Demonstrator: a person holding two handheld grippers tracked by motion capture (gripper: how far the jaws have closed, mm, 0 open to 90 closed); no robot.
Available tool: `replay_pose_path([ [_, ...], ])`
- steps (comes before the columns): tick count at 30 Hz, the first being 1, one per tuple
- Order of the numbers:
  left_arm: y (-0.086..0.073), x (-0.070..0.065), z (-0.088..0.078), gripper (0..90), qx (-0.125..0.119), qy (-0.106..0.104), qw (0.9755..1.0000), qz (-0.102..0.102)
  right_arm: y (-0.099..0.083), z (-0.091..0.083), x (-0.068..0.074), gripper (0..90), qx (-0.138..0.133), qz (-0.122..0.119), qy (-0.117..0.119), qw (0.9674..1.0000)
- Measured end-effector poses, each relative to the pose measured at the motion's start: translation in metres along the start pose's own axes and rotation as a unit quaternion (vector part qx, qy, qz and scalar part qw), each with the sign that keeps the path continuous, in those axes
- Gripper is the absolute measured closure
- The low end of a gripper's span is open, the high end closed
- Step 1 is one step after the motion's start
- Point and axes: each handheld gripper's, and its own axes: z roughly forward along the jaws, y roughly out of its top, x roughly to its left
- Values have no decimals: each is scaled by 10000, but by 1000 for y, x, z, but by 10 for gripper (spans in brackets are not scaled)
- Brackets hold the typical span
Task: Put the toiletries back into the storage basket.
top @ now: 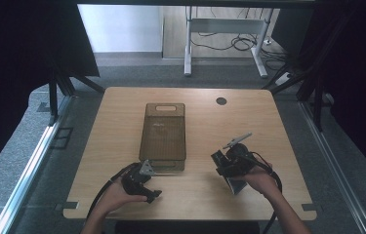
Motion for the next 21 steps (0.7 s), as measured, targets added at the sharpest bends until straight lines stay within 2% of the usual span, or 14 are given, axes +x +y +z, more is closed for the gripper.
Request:
replay_pose_path([
  [2,0,0,-2,195,-59,-52,10000,-6,0,0,1,466,-14,13,13,10000],
  [5,0,2,-4,195,-117,21,9999,-70,3,-1,1,470,-89,38,-55,9999],
  [10,-2,5,-6,196,-126,82,9998,-125,14,-4,2,470,-117,36,109,9999],
  [16,-2,5,-7,196,-134,83,9998,-109,23,0,8,471,-98,-34,159,9998],
  [21,-2,5,-7,196,-137,81,9998,-109,31,0,7,471,-135,20,232,9996],
])
